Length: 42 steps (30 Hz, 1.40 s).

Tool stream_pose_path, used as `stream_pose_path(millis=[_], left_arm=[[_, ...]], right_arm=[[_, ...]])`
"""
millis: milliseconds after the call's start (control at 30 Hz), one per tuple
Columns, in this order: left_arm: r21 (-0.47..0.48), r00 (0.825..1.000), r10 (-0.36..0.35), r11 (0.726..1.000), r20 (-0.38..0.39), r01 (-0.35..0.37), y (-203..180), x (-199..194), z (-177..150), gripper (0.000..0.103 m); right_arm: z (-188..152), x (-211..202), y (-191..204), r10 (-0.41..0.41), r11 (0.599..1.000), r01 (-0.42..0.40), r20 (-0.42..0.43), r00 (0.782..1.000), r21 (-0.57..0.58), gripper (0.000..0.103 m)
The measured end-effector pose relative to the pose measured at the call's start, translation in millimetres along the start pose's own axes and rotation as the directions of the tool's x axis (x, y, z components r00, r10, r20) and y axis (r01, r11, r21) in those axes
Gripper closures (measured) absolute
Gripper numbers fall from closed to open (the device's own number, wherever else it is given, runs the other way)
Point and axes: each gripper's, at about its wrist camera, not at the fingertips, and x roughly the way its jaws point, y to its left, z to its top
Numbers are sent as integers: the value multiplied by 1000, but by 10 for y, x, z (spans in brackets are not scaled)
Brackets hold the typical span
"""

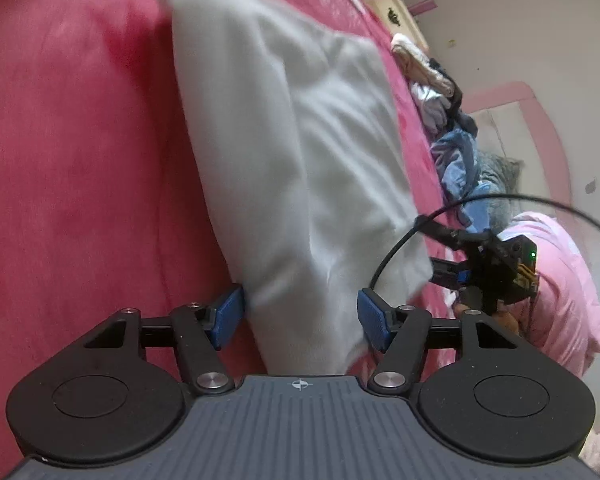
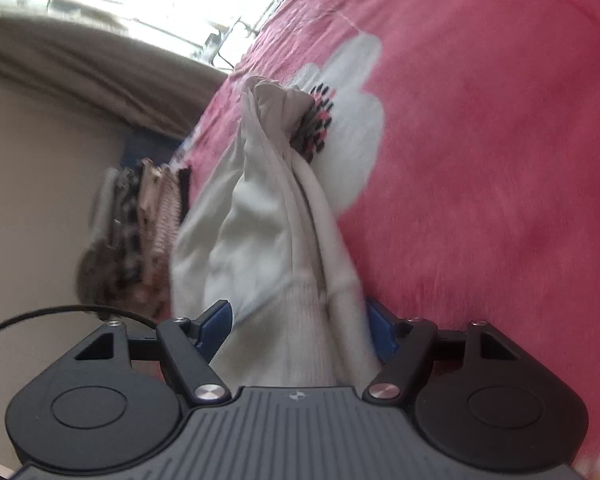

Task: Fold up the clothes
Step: 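Pinch the edge with the left gripper while the right gripper lifts and folds it over, then open both grippers to release the folded sweatshirt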

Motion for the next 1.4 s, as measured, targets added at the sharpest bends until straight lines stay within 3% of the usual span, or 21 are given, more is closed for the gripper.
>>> stream_pose_path(millis=[100, 167, 267, 433, 467, 500, 567, 633, 733, 933, 967, 1067, 1167, 1267, 1333, 1400], left_arm=[[-9, 999, -17, 1000, -28, 17, -36, 126, -160, 40], [15, 1000, 4, 1000, 2, -4, -81, 142, -243, 40], [-41, 999, -7, 999, 47, 9, -40, 151, -263, 41], [-114, 996, -8, 993, 86, 17, -33, 194, -263, 41], [-108, 996, 2, 994, 93, 8, -61, 197, -271, 44], [-97, 995, 22, 995, 100, -12, -94, 203, -279, 56], [-79, 993, 54, 996, 102, -46, -119, 205, -282, 71], [-93, 995, 25, 996, 99, -16, -110, 152, -245, 85], [-66, 994, -17, 998, 108, 25, -149, -107, -192, 88], [8, 999, -14, 1000, 45, 14, -103, -619, -134, 86], [14, 1000, 2, 1000, 17, -2, -78, -606, -146, 83], [11, 984, 170, 985, -55, -170, 29, -517, -250, 73], [-6, 978, 210, 978, -1, -210, 88, -689, -319, 70], [7, 960, 252, 967, 125, -255, 13, -1066, -316, 67], [79, 936, 276, 951, 216, -299, -149, -1203, -248, 62], [158, 920, 274, 932, 281, -326, -325, -1163, -126, 59]], right_arm=[[-83, -33, -41, 40, 998, -40, 8, 999, 41, 29], [-79, -2, -25, 37, 998, -37, 4, 999, 53, 30], [-75, 45, 1, 33, 997, -33, -2, 999, 69, 36], [-274, 165, 195, -18, 1000, 18, -21, 1000, 2, 46], [-298, 156, 192, -18, 1000, 18, -5, 1000, 14, 53], [-321, 148, 189, -18, 1000, 17, 10, 1000, 26, 62], [-369, 130, 185, -18, 999, 16, 41, 999, 49, 70], [-420, 89, 231, -22, 998, 18, 62, 998, 55, 74], [-529, -33, 261, 0, 996, -7, 75, 997, 92, 77], [-989, -127, 421, 69, 985, -75, 43, 997, 156, 77], [-1058, -109, 409, 40, 986, -44, 28, 999, 160, 76], [-1168, -95, 303, -55, 985, 59, -26, 998, 165, 66], [-1107, -263, 289, -113, 980, 122, -62, 992, 158, 62], [-1018, -640, 608, -305, 949, 305, 13, 952, -73, 58], [-942, -858, 854, -356, 910, 374, 127, 926, -177, 58], [-856, -878, 1110, -341, 878, 394, 222, 914, -272, 60]])
